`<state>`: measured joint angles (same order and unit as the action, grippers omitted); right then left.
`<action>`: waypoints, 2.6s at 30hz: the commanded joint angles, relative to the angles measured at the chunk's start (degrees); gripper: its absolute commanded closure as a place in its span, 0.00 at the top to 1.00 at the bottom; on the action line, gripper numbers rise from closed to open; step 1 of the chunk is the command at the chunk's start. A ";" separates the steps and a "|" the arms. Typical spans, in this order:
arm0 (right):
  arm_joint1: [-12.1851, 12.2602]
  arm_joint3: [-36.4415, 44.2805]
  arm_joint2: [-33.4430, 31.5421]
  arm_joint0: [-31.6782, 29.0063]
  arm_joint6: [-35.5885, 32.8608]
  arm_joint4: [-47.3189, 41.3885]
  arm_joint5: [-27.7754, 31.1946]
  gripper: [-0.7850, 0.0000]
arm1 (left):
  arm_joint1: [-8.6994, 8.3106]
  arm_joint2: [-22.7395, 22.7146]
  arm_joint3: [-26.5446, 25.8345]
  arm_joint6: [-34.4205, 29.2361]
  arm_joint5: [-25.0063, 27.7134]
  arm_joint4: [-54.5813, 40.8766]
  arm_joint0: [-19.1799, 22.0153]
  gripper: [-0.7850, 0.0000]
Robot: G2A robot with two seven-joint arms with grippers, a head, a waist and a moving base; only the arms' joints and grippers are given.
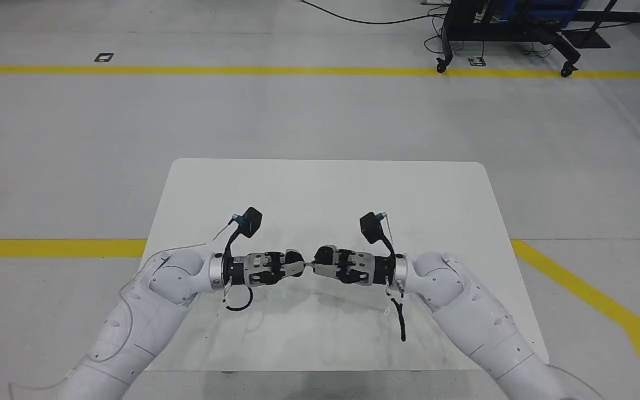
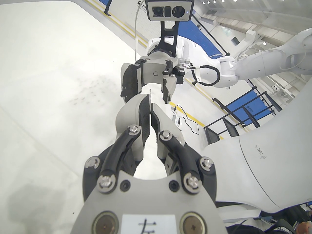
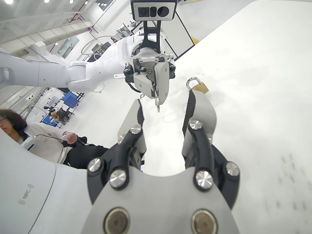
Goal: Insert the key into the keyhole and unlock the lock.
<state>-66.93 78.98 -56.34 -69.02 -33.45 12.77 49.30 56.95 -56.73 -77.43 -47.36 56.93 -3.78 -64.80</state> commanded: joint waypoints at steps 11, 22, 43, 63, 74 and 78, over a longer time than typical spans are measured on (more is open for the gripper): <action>-0.49 -2.24 2.26 2.23 0.71 -1.46 0.63 0.34 | -0.36 0.80 1.02 1.33 0.99 0.23 0.74 0.00; -0.88 -3.57 3.45 3.08 2.81 -1.07 0.88 0.00 | -0.33 1.03 0.99 4.19 0.79 2.40 0.71 0.00; 3.59 0.08 -13.79 -10.19 16.95 8.93 8.70 0.00 | -0.18 0.61 1.47 7.94 0.11 2.48 0.67 1.00; 3.59 0.08 -13.79 -10.19 16.95 8.93 8.70 0.00 | -6.53 -39.00 -42.16 9.36 -30.27 36.84 -32.30 1.00; 3.59 0.08 -13.79 -10.19 16.95 8.93 8.70 0.00 | -5.16 -26.23 -45.82 6.31 -52.41 62.91 -37.23 1.00; 3.59 0.08 -13.79 -10.19 16.95 8.93 8.70 0.00 | -4.31 -20.54 -41.67 4.83 -55.89 64.86 -32.31 1.00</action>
<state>-63.34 79.06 -70.13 -79.21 -16.50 21.70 58.00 52.41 -78.96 -120.42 -42.05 1.78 60.92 -98.67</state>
